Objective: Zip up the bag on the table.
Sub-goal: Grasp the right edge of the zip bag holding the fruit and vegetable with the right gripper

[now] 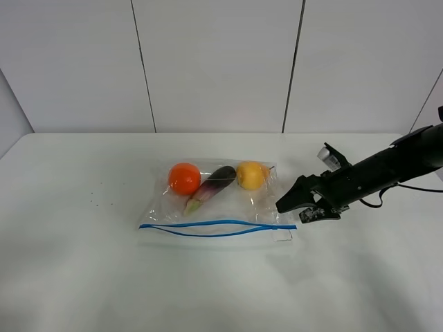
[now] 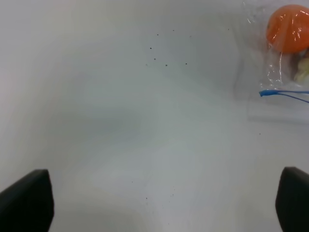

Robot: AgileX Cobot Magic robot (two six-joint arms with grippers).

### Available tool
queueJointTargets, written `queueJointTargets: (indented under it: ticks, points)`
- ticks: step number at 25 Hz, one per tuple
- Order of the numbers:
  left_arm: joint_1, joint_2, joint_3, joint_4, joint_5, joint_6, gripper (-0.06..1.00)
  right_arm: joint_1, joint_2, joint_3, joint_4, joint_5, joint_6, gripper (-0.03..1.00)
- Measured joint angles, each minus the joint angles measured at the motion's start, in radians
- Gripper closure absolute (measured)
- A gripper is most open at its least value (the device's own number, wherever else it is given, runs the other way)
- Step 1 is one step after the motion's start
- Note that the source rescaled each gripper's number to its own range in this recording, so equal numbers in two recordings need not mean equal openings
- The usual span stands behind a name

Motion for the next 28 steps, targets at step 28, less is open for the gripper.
queueJointTargets:
  ticks: [28]
  points:
    - [0.0,0.0,0.0,0.0,0.0,0.0,-0.06,-0.035,0.173,-0.002,0.209,0.126,-0.166,-0.03]
